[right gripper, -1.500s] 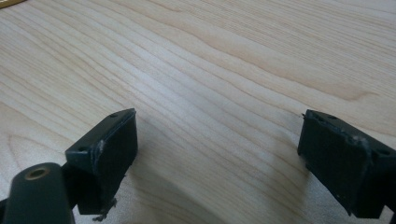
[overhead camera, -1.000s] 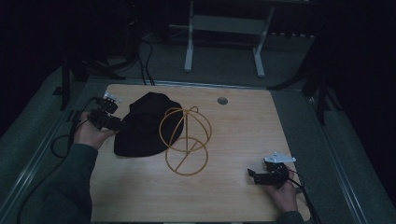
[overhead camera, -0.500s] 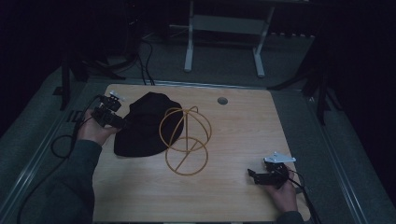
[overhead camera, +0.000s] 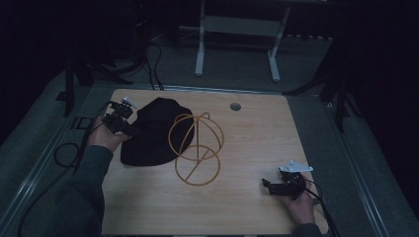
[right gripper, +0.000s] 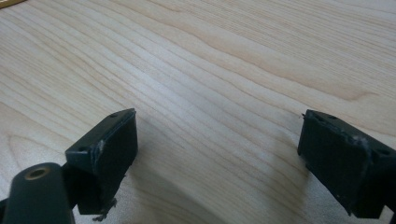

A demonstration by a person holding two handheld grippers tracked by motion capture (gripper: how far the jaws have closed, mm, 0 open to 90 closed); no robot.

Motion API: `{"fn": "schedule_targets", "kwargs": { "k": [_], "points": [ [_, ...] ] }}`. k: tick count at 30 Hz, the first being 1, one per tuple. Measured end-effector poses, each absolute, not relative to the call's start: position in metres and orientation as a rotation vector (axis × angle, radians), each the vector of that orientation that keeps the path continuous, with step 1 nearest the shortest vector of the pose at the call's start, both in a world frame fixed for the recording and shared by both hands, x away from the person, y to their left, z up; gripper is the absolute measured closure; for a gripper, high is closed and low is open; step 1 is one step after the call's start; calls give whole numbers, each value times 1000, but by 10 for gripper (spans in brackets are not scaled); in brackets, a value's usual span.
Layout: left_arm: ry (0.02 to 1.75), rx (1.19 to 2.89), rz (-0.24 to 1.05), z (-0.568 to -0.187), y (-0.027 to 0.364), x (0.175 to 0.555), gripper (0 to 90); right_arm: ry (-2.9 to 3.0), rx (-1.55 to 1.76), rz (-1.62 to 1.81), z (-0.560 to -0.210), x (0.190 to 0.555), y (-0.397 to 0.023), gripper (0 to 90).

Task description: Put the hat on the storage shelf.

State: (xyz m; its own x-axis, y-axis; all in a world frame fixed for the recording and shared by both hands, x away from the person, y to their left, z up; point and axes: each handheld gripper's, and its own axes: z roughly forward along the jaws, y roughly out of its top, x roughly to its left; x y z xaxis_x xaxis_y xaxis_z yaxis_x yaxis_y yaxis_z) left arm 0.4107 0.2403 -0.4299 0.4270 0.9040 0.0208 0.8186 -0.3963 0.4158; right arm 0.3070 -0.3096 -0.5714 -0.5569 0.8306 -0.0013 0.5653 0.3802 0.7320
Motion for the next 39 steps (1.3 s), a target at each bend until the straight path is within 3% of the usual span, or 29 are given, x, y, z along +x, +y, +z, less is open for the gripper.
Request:
{"fn": "schedule_targets", "kwargs": {
  "k": [19, 25, 29, 39],
  "points": [
    [1493, 2435, 217, -451, 232, 432, 595, 2276, 1215, 990, -571, 307, -310, 118],
    [1469, 2492, 232, -459, 224, 434, 668, 2276, 1214, 990, -571, 307, -310, 118],
    [1441, 2502, 237, -459, 225, 433, 837, 2276, 1214, 990, -571, 307, -310, 118],
    [1350, 2472, 219, -450, 225, 426, 883, 2276, 1214, 990, -571, 307, -310, 118]
  ]
}}
